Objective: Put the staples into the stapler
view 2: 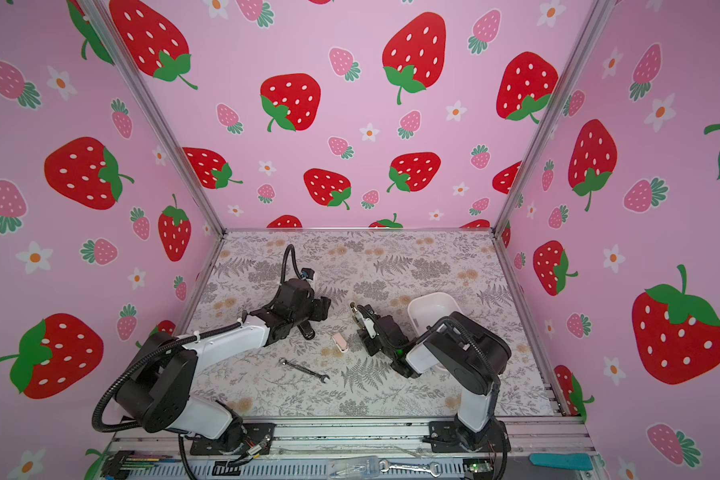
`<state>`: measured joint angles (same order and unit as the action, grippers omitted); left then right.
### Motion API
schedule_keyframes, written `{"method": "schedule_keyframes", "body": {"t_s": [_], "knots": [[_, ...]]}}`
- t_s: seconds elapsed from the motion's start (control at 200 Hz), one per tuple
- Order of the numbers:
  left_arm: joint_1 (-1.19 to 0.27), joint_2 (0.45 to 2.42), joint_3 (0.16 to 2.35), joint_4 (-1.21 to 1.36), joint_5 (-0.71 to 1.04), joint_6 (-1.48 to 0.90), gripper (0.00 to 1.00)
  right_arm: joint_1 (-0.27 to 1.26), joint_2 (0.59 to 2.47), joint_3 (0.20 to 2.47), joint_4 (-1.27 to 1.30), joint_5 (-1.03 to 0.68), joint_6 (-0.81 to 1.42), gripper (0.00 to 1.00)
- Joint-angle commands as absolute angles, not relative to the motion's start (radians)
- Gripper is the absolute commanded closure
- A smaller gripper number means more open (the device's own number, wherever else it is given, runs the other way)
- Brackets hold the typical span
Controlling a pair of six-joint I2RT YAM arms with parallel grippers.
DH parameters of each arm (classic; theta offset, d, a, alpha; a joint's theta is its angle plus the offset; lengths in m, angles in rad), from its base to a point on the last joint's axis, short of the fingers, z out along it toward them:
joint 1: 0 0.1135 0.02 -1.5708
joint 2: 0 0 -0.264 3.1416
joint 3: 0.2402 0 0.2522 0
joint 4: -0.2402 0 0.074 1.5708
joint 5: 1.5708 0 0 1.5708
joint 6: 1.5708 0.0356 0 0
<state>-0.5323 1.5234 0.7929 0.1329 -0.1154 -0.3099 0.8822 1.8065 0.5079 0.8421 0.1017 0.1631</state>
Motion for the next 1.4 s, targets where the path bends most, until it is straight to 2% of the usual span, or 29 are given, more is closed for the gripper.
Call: {"method": "schedule_keyframes", "body": {"t_s": [0.0, 0.205, 0.335, 0.645, 1.011, 1.396], "knots": [[-0.526, 1.551, 0.852, 0.128, -0.135, -0.292, 0.30, 0.876, 1.849, 0.517, 0.758, 0.147, 0.166, 0.48], [-0.522, 1.618, 0.895, 0.120, -0.135, -0.289, 0.30, 0.876, 1.874, 0.534, 0.745, 0.125, 0.149, 0.48], [-0.521, 1.662, 0.931, 0.104, -0.139, -0.280, 0.30, 0.875, 1.873, 0.529, 0.750, 0.097, 0.136, 0.62], [-0.521, 1.779, 1.009, 0.111, -0.038, -0.231, 0.31, 0.876, 1.879, 0.519, 0.783, 0.055, 0.135, 0.67], [-0.566, 1.790, 0.949, 0.251, 0.060, -0.182, 0.32, 0.875, 1.897, 0.522, 0.817, 0.036, 0.144, 0.67], [-0.632, 1.756, 0.816, 0.424, 0.071, -0.139, 0.32, 0.875, 1.901, 0.519, 0.842, 0.017, 0.156, 0.67]]}}
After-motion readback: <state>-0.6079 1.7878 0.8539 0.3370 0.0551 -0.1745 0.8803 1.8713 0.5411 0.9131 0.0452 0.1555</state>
